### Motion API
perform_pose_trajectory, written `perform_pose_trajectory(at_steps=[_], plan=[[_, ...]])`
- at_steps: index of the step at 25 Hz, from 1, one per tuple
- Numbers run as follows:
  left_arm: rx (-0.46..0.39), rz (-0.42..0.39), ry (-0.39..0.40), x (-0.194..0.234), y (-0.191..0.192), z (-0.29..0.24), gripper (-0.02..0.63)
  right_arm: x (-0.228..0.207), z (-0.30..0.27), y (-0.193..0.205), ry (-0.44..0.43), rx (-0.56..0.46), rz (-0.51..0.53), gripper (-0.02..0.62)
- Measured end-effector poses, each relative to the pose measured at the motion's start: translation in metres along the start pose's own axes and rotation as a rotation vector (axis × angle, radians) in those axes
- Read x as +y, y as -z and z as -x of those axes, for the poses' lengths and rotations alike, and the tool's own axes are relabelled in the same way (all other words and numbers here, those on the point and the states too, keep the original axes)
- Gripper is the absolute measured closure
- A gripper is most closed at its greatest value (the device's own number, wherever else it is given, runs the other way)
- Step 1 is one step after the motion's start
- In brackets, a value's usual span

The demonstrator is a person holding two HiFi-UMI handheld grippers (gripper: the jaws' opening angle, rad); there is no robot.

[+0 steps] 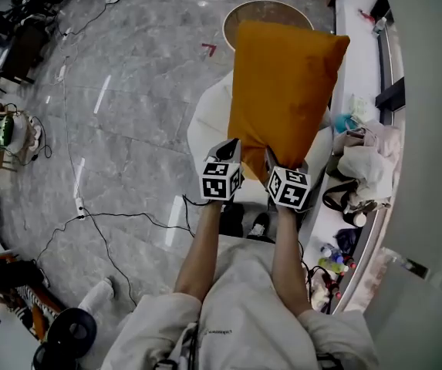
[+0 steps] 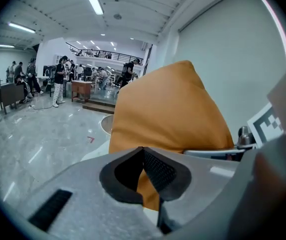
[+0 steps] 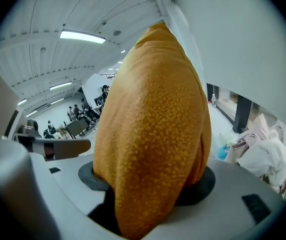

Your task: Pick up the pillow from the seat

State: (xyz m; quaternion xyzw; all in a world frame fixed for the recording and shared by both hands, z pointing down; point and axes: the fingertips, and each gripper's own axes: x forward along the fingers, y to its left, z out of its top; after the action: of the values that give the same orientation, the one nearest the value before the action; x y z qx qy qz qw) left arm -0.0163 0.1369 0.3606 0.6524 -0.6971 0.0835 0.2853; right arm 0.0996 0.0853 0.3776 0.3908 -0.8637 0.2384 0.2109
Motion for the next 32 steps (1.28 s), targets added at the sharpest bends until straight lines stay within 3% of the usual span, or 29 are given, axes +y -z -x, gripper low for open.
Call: perform_pose_trajectory(at_steps=[5,15,23,32], plan=[[-0.019,0.023,0.001,-0.036,0.007,0.024,0.597,-0.003,0.035,0.008,-0.019,-0.021,0.023,0.284],[-0.017,-0.049,0.029,-0.081,0.029,0.056,0.597,-0.004,0.083,0.014,-0.028,-0.069,0.062,0.284],[0.000,-0.051,0.035,-0.099,0.046,0.061,0.597,-0.019,0.096,0.025,0.015,-0.056,0.132,0.284],[0.039,-0.035,-0.027,-0.092,0.061,0.070,0.597,-0.026,0.100,0.040,0.014,-0.037,0.165,0.284]])
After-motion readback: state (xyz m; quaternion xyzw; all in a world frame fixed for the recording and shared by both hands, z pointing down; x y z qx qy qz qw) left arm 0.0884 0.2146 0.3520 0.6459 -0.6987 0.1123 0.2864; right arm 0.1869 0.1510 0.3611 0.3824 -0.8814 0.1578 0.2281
